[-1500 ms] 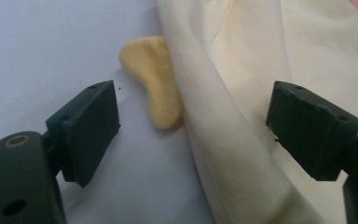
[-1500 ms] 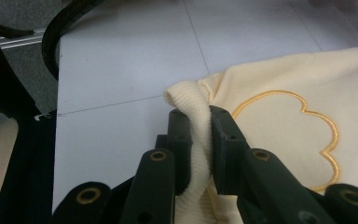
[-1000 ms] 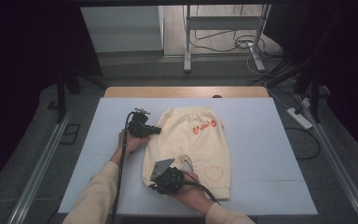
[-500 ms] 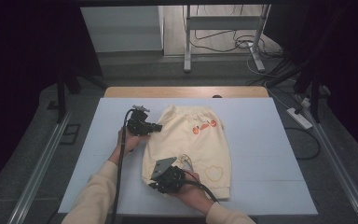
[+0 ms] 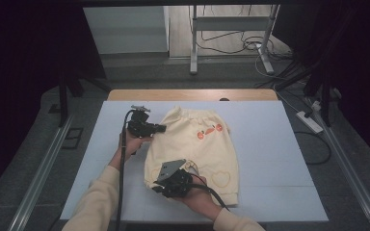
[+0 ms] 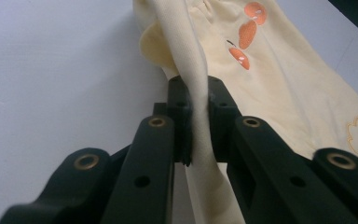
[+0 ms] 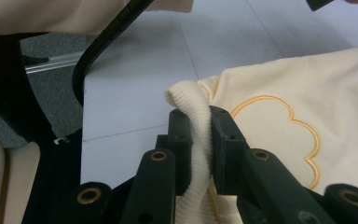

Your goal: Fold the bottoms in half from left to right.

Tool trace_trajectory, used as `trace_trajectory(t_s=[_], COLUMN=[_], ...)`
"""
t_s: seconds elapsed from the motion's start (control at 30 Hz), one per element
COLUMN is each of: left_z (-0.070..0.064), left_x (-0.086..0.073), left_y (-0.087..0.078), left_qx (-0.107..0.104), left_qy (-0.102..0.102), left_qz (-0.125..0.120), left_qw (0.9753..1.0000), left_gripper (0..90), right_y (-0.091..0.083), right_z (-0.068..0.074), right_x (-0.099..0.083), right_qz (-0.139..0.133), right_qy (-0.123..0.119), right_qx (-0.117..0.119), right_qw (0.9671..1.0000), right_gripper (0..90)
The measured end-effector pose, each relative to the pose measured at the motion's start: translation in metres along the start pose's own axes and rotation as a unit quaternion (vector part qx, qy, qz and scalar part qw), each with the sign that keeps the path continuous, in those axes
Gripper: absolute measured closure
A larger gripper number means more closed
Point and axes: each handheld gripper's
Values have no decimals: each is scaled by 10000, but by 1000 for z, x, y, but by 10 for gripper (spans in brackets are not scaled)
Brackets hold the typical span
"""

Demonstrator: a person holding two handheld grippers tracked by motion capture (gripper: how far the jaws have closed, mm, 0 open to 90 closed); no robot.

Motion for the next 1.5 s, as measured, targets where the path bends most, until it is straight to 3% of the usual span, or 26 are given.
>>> trace_trajectory(t_s=[0.27,0.53,0.7,0.8,0.93,1.07,1.33,1.5], left_z=[-8,-5,-13,-12,-7,-4,-8,1], left_x=[6,5,11,10,7,6,11,7], left_y=[-11,-11,-29,-29,-21,-22,-48,-38], left_qx=[56,59,-3,4,17,28,12,4], left_qy=[168,73,166,115,38,-3,9,-151], left_qz=[-98,-72,-361,-340,-203,-230,-628,-451], left_qw=[9998,9999,9992,9994,9998,9997,9980,9989], left_gripper=[823,823,823,823,823,823,823,823], right_y=[-5,-3,-10,-13,-6,-2,-9,-4], right_z=[0,-1,2,3,1,0,2,-1], right_x=[6,5,16,20,15,13,30,23], right_qz=[-131,-124,-385,-485,-326,-245,-631,-498], right_qy=[1,69,-46,-89,-24,-10,-117,-47], right_qx=[-1,58,-8,-8,56,118,125,140], right_qw=[9999,9999,9992,9988,9994,9996,9979,9986], right_gripper=[795,795,798,798,798,798,799,799])
Point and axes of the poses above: each handheld gripper's, and its own axes: y roughly forward along the jaws, x roughly out of its top, z roughly to its left, and after that the axes turned 7 degrees about -y, right-handed
